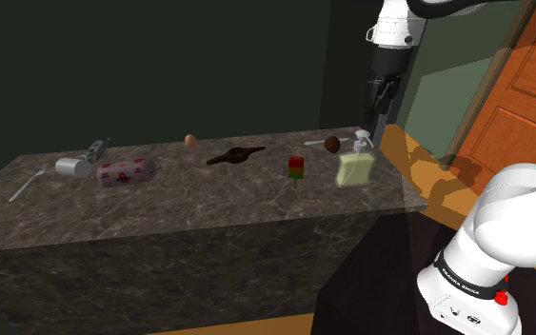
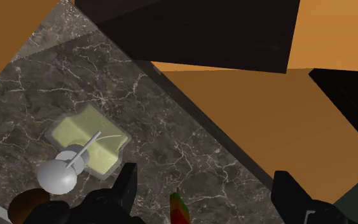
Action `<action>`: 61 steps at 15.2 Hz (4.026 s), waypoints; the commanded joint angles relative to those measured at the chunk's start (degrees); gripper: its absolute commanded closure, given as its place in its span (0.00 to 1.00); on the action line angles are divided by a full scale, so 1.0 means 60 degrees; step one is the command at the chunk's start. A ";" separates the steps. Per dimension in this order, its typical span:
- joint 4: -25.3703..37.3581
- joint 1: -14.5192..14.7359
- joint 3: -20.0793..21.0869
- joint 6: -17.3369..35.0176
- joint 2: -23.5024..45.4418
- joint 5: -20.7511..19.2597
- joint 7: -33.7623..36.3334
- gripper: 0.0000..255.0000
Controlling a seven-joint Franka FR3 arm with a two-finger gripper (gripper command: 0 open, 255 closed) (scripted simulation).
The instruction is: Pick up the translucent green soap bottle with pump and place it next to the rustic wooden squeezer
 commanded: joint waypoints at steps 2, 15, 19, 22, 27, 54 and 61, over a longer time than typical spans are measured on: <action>-0.0283 -0.0028 -0.0194 0.0254 -0.0089 -0.0116 -0.0312 0.00; -0.2510 -0.0319 -0.3259 0.4075 0.0736 -0.1508 -0.4531 0.00; -0.2572 -0.0092 -0.4425 0.5407 0.1797 -0.1568 -0.6001 0.00; -0.2414 0.0315 -0.5397 0.6383 0.2817 -0.1282 -0.7265 0.00; -0.2471 0.0723 -0.5984 0.7241 0.3620 -0.0859 -0.8002 0.00; -0.2439 0.0759 -0.5903 0.7190 0.3592 -0.0850 -0.7893 1.00; -0.1983 0.0518 -0.5502 0.6131 0.2934 -0.1126 -0.7502 1.00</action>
